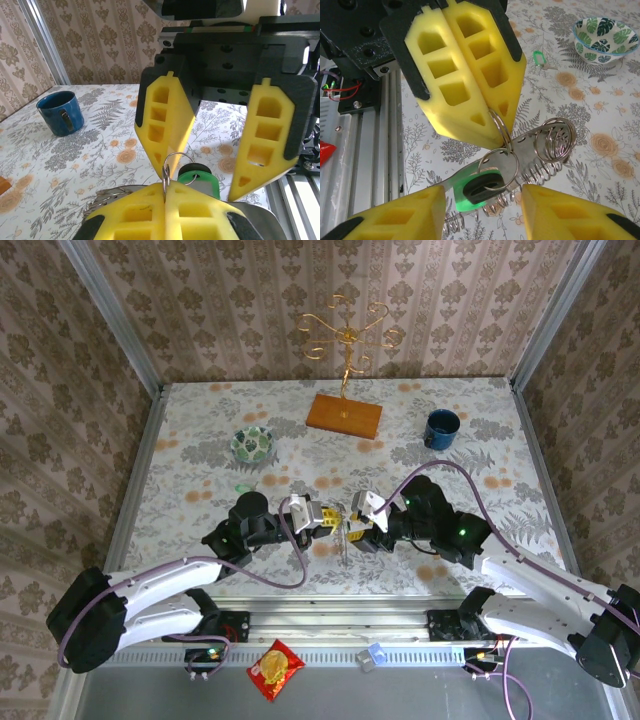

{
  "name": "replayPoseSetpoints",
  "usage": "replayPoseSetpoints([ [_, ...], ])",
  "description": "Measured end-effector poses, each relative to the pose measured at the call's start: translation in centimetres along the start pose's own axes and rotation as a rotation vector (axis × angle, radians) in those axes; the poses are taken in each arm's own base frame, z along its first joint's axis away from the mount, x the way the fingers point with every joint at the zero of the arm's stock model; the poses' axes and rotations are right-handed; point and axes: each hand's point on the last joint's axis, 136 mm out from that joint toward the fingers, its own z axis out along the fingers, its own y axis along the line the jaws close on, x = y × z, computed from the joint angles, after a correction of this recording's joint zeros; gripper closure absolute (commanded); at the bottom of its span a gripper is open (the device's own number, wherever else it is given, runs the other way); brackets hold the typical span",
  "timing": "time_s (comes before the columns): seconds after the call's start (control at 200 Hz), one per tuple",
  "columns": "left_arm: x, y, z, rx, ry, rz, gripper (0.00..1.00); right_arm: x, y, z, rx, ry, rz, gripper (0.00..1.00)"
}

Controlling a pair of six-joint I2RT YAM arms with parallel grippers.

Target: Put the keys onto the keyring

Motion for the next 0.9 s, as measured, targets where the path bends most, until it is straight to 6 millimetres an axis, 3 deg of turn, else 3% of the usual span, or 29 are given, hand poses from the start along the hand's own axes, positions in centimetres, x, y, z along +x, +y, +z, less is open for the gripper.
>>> replayPoseSetpoints([
  [0.25,0.1,0.3,0.2,-0.015,-0.002,-0.020,1.00,0.4,-0.6,0.4,0.036,0.021,0.007,0.66],
  [0.615,-0.2,0.6,0.2,-0.028,-0.015,-0.023,1.00,0.0,-1.8,0.3,0.098,0.026,-0.017,0.97],
  [0.9,0.3,0.6,0.5,-0.022,-0.005,-0.030,1.00,1.1,-1.3,1.7,0.053,0.115,-0.026,1.00],
])
